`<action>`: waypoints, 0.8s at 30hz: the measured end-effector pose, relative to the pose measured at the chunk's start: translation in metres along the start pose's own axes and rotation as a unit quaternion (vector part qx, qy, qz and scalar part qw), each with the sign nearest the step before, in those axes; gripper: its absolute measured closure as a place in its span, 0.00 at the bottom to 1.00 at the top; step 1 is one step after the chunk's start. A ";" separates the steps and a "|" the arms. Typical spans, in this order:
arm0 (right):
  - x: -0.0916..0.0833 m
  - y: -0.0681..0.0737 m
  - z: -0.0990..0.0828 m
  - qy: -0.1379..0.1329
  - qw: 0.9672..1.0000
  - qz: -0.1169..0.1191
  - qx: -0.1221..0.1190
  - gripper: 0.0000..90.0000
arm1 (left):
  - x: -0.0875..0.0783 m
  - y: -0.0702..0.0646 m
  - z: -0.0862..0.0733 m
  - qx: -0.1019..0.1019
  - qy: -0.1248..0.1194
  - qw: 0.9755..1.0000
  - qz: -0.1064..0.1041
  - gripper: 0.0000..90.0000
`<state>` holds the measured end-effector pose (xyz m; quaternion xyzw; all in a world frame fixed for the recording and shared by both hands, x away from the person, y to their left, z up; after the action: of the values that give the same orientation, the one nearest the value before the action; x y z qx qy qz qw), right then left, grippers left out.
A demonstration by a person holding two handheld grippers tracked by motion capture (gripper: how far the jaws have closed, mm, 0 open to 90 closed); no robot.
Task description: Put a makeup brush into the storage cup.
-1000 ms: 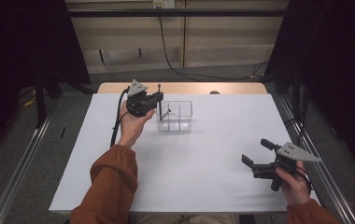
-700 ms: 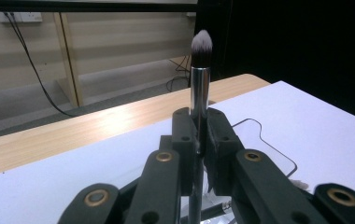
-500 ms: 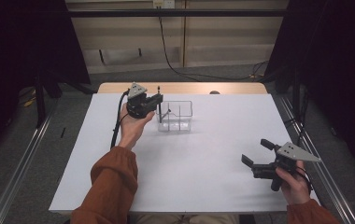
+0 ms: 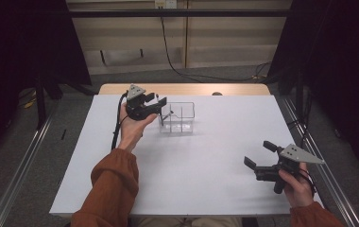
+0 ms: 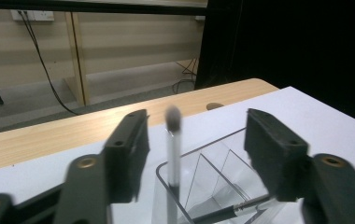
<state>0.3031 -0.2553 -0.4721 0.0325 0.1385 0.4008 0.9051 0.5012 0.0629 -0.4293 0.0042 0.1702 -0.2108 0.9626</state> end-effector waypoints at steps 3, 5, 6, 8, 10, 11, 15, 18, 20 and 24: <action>-0.001 0.000 0.000 -0.001 1.000 -0.004 -0.002 0.00 | 0.000 0.000 0.000 -0.001 -0.001 1.000 0.003 0.31; -0.002 -0.001 0.000 -0.001 1.000 -0.006 -0.001 0.00 | 0.000 0.001 0.001 -0.001 -0.002 1.000 0.003 0.22; -0.002 -0.002 0.001 -0.003 1.000 -0.008 0.000 0.00 | 0.000 0.000 0.001 -0.003 -0.004 1.000 0.002 0.19; -0.002 -0.002 0.000 -0.002 1.000 -0.008 0.000 0.00 | 0.000 0.000 0.001 -0.003 -0.003 1.000 -0.001 0.15; -0.002 -0.003 0.000 -0.003 1.000 -0.009 -0.001 0.00 | 0.000 -0.001 0.000 -0.004 0.002 1.000 -0.004 0.10; -0.002 -0.003 0.000 -0.003 1.000 -0.010 -0.001 0.00 | 0.000 -0.002 -0.001 -0.004 0.003 1.000 -0.006 0.09; -0.002 -0.004 0.000 -0.003 1.000 -0.011 0.002 0.00 | -0.001 -0.002 0.002 -0.008 -0.003 1.000 -0.008 0.05; -0.002 -0.005 0.000 -0.003 1.000 -0.010 0.002 0.00 | -0.003 -0.003 0.002 -0.007 0.000 1.000 -0.019 0.02; -0.002 -0.004 0.001 -0.005 1.000 -0.008 0.000 0.00 | -0.006 -0.007 0.002 -0.006 0.004 1.000 -0.025 0.02; -0.001 -0.004 0.000 -0.003 1.000 -0.007 -0.002 0.00 | -0.012 -0.011 0.005 0.000 -0.004 0.999 -0.038 0.02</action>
<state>0.3054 -0.2583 -0.4724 0.0308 0.1351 0.3945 0.9084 0.4877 0.0576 -0.4198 -0.0036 0.1664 -0.2471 0.9546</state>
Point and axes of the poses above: each handheld gripper's, and its own axes: x roughly forward along the jaws, z roughly out of its top, y roughly to its left, the point moved 9 cm from there along x, roughly forward along the jaws, and after that the axes turned 15 degrees about z, right-handed, at the moved point
